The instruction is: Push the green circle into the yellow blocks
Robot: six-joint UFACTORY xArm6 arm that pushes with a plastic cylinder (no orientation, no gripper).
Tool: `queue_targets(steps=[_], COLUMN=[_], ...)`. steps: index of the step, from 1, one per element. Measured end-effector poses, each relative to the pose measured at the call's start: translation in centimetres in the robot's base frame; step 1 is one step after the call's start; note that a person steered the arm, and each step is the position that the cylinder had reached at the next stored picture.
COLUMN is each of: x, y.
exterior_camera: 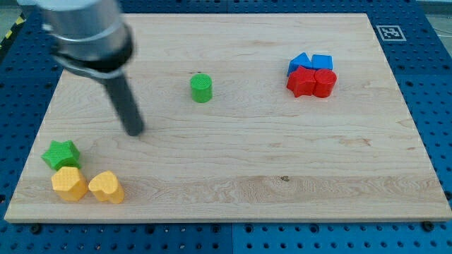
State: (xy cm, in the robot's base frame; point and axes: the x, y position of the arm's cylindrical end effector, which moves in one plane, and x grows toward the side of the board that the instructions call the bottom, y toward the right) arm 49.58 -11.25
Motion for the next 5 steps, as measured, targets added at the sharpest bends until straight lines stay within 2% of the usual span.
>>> queue_targets(steps=[1, 2, 3, 4, 5], x=[0.0, -5.5, -10.5, -11.3, -9.2], y=[9.7, 13.6, 12.7, 7.5, 3.2])
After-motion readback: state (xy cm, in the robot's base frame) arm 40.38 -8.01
